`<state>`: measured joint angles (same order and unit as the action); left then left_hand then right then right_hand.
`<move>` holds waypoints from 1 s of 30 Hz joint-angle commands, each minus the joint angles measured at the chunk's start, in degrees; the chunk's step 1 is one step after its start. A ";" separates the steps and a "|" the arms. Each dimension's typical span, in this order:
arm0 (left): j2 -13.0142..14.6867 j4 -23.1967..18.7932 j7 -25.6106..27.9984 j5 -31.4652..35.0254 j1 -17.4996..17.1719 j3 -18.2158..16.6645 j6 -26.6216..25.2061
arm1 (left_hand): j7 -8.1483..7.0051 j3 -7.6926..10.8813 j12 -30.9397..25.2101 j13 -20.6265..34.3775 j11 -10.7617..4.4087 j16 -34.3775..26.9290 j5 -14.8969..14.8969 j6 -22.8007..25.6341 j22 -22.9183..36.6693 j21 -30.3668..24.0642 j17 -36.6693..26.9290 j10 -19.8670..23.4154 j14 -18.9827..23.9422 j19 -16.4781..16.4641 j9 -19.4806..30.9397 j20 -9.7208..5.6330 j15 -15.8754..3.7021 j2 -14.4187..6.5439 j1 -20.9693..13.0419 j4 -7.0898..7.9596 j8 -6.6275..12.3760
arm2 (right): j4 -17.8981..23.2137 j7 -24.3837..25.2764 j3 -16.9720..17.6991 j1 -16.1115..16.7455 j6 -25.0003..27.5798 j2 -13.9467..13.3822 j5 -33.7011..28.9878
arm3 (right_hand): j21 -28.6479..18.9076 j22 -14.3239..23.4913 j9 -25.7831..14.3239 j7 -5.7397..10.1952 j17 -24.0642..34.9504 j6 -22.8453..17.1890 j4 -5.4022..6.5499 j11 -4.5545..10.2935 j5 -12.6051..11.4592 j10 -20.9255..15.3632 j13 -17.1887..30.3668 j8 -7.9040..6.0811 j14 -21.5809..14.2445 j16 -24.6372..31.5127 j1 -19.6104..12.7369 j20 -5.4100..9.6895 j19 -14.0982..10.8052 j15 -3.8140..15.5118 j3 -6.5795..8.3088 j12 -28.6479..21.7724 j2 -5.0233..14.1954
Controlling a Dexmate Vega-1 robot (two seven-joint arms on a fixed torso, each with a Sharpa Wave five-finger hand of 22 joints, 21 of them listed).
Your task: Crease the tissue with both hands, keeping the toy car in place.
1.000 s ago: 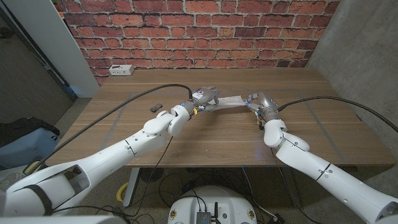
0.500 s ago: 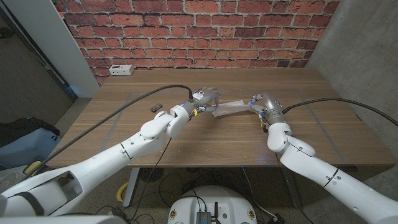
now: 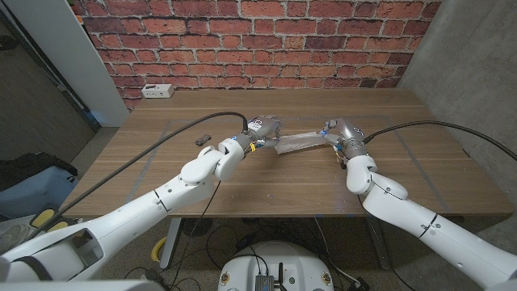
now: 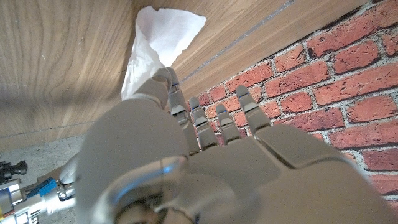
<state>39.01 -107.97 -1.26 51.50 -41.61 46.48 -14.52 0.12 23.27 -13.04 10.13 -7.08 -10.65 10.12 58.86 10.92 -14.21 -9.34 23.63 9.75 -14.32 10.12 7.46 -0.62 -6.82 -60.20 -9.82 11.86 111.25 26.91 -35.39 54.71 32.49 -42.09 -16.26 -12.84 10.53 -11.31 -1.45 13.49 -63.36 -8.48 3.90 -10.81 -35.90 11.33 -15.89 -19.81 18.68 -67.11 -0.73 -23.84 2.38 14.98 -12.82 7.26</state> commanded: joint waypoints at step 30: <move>-5.74 13.88 4.01 4.55 8.00 5.06 -3.60 | -3.12 -1.40 1.05 0.19 0.21 -0.04 0.00 -1.52 0.27 -0.27 -0.25 0.16 1.52 -0.93 0.30 0.28 -0.25 -0.87 0.21 1.20 -1.46 | -12.18 -4.91 -5.81 -10.33 -2.79 4.16 -4.55 | -0.14 0.16 -0.41 -3.57 0.47 -3.04 0.65 0.02 0.07 0.52 0.35 0.35 0.12 0.49 0.85 0.04 0.04 5.89 -0.55 0.52 0.90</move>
<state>34.89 -98.04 1.22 55.28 -36.04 49.94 -17.01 -2.88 22.05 -12.06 10.14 -6.85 -10.65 10.12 57.29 11.08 -14.20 -9.48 23.57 10.73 -14.63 10.29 7.78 -0.97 -7.50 -60.11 -8.74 10.76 102.27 22.69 -39.48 47.02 30.51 -39.03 -19.39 -12.85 10.53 -11.72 -1.47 13.73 -63.33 -8.19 4.10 -10.82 -35.71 11.61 -15.66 -19.83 18.68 -66.56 -0.73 -23.84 2.37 14.47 -12.47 7.81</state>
